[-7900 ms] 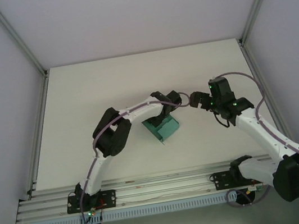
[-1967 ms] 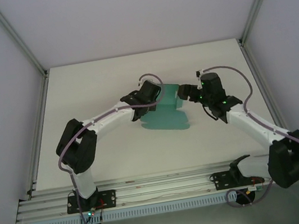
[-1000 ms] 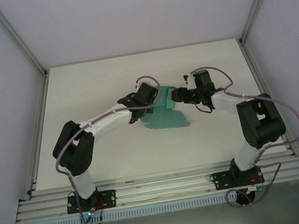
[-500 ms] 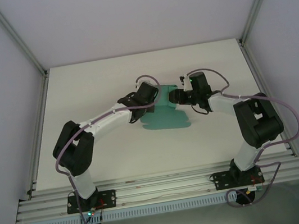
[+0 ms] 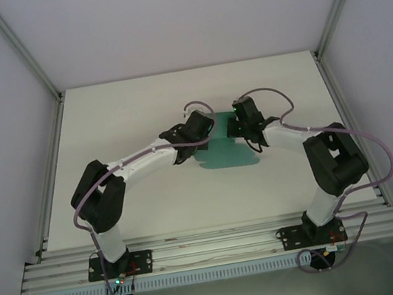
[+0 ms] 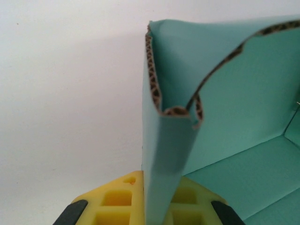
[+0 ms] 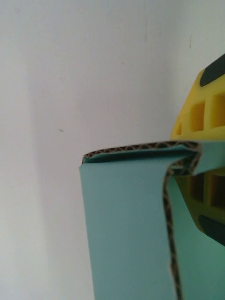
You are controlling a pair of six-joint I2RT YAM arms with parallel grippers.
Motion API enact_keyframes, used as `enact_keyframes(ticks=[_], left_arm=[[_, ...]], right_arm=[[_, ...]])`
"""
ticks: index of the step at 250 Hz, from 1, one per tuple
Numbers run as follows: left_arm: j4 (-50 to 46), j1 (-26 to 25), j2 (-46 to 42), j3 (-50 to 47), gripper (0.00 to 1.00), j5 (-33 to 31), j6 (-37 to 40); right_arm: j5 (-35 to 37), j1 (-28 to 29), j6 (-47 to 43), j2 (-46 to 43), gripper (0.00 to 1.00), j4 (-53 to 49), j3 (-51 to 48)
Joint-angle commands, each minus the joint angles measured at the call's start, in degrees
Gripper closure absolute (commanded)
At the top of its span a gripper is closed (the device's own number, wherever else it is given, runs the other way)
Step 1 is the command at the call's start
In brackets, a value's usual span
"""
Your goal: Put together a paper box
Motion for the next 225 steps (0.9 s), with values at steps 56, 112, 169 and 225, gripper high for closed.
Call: enact_keyframes(ticks=[56, 112, 169, 225], left_arm=[[-5.2, 1.3, -3.2, 2.3, 1.0, -9.2, -6.0], [-1.8, 2.0, -5.5, -0.2, 1.0, -7.5, -5.1], [0.5, 1.9, -4.0, -0.5, 1.0, -3.4, -3.4], [1.7, 1.9, -3.2, -0.7, 1.0, -1.7, -3.1]], right_arm=[[46.0, 0.8, 11.4, 12.1, 1.0, -31.3, 13.9], [45.4, 0.3, 11.1, 10.3, 1.0, -12.3, 8.4], [3.0, -1.1, 2.7, 4.1, 0.76, 29.4, -4.9], [-21.4, -1.3, 0.1, 0.6, 0.41, 31.1, -4.5]])
